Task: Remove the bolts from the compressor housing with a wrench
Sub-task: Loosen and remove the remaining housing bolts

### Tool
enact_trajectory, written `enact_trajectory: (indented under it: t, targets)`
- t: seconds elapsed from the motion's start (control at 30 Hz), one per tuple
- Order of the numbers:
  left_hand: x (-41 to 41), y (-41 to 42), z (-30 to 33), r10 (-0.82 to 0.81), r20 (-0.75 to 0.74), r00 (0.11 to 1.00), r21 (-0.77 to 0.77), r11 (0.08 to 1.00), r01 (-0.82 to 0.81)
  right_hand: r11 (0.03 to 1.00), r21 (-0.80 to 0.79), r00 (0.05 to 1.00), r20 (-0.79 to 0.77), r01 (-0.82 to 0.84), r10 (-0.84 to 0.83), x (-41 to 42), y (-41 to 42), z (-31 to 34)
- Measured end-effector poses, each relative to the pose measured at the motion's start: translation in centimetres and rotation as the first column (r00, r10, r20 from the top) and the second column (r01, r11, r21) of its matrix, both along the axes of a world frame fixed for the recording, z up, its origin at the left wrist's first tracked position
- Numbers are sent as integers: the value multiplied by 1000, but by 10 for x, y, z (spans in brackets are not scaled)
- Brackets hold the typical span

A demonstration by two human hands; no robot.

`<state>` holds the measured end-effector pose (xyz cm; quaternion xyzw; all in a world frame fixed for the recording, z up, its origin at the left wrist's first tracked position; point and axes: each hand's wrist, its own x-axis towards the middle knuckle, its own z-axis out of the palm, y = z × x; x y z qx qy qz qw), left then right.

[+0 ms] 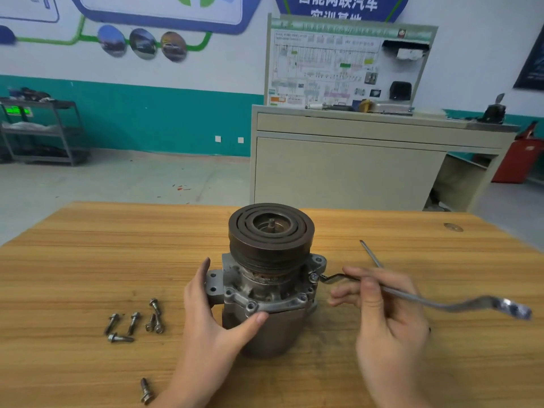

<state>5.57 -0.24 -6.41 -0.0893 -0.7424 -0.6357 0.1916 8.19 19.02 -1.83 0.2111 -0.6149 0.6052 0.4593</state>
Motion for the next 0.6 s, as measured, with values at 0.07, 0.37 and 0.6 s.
enact_trajectory:
  t: [0.07, 0.37, 0.6]
  targets:
    - [1, 2, 0, 0, 3, 1000, 46, 999, 0, 997, 75, 997, -75, 36, -30, -1, -2, -6]
    - [6, 4, 6, 35, 23, 999, -36, 999, -34, 932, 297, 979, -68, 206, -194, -2, -8, -8]
    - [2, -9, 27, 0, 101, 995, -304, 952, 31, 776, 570, 962, -207, 268, -181, 0, -10, -19]
